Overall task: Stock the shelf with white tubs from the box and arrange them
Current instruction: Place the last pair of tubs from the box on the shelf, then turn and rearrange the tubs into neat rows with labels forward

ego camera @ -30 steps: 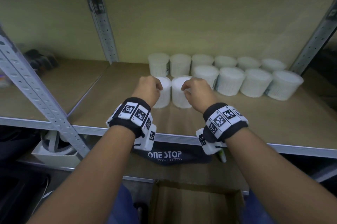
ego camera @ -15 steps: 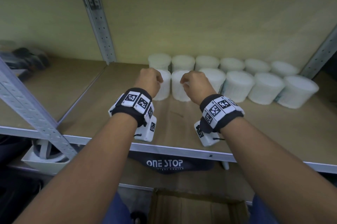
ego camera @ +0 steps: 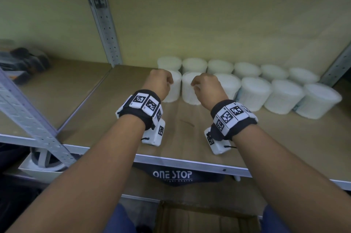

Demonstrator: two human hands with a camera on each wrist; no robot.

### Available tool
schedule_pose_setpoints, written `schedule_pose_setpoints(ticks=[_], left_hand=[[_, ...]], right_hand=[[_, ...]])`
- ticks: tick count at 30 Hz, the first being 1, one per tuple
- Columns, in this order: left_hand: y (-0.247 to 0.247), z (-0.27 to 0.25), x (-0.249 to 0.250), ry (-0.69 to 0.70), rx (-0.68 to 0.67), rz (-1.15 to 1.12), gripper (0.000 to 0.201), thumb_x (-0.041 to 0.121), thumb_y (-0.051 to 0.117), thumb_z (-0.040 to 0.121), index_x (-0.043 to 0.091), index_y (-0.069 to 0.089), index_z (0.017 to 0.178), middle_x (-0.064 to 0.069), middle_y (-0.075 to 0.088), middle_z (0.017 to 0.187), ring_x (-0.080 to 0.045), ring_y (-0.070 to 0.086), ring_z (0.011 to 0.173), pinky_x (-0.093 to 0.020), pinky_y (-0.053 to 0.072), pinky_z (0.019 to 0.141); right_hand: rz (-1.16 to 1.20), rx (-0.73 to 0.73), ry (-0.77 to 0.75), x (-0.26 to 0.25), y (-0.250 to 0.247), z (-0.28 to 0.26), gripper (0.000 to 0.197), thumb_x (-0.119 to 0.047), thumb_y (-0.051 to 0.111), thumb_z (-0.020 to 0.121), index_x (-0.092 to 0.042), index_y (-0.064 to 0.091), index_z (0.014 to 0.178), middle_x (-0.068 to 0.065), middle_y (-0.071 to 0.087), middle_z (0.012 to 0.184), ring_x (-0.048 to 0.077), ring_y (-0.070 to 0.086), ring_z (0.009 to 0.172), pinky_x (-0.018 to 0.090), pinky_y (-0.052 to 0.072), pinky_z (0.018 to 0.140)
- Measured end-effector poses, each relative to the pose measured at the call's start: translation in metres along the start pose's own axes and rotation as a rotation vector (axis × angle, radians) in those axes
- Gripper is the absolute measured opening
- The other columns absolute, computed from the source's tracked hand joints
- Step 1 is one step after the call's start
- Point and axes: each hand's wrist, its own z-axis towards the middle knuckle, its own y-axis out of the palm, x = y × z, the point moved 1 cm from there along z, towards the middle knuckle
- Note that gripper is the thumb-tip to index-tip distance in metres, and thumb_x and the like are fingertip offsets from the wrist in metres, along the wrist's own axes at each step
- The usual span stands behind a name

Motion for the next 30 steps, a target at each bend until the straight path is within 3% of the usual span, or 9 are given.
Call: schedule_pose_setpoints(ticks=[5,9,15,21,30], left_hand=[[-0.004,0.000,0.002,-0.005,-0.050,0.019,0.026,-0.001,0.052,0.088,0.007,0.071,0.105,-0.014,0.065,0.116,-0.028,0.063,0.103,-0.034,0.051,0.095],[-0.011,-0.001,0.007,0.001,-0.077,0.036,0.031,0.011,0.060,0.087,0.008,0.065,0.117,-0.010,0.063,0.124,-0.024,0.059,0.114,-0.031,0.047,0.100],[-0.016,0.004,0.039,0.038,-0.098,0.081,0.038,0.023,0.062,0.088,0.010,0.058,0.123,-0.009,0.056,0.128,-0.024,0.054,0.117,-0.030,0.044,0.094],[0.000,0.012,0.102,0.104,-0.133,0.045,0.044,0.026,0.062,0.088,0.009,0.055,0.128,-0.010,0.055,0.131,-0.024,0.053,0.120,-0.029,0.042,0.097],[0.063,0.028,0.215,0.251,-0.261,-0.002,0.047,0.029,0.062,0.088,0.011,0.052,0.130,-0.008,0.051,0.134,-0.024,0.049,0.124,-0.030,0.039,0.101]], right_hand=[[0.009,0.019,0.016,-0.001,0.001,0.000,0.029,-0.002,0.049,0.091,-0.004,0.067,0.115,0.014,0.061,0.120,0.028,0.057,0.110,0.029,0.044,0.089],[0.097,0.026,0.018,0.000,-0.004,-0.002,0.032,-0.009,0.054,0.089,-0.005,0.065,0.119,0.012,0.063,0.123,0.024,0.059,0.113,0.027,0.045,0.095],[0.166,0.112,0.016,0.022,-0.037,-0.004,0.033,-0.016,0.057,0.088,-0.009,0.066,0.118,0.006,0.067,0.120,0.020,0.062,0.110,0.024,0.046,0.092],[0.106,0.097,0.119,0.080,-0.091,-0.016,0.031,-0.017,0.058,0.087,-0.010,0.066,0.116,0.007,0.067,0.117,0.023,0.063,0.106,0.031,0.050,0.093],[-0.046,0.050,0.378,0.198,-0.162,-0.052,0.030,-0.020,0.057,0.088,-0.011,0.065,0.115,0.008,0.065,0.118,0.026,0.061,0.106,0.033,0.049,0.093]])
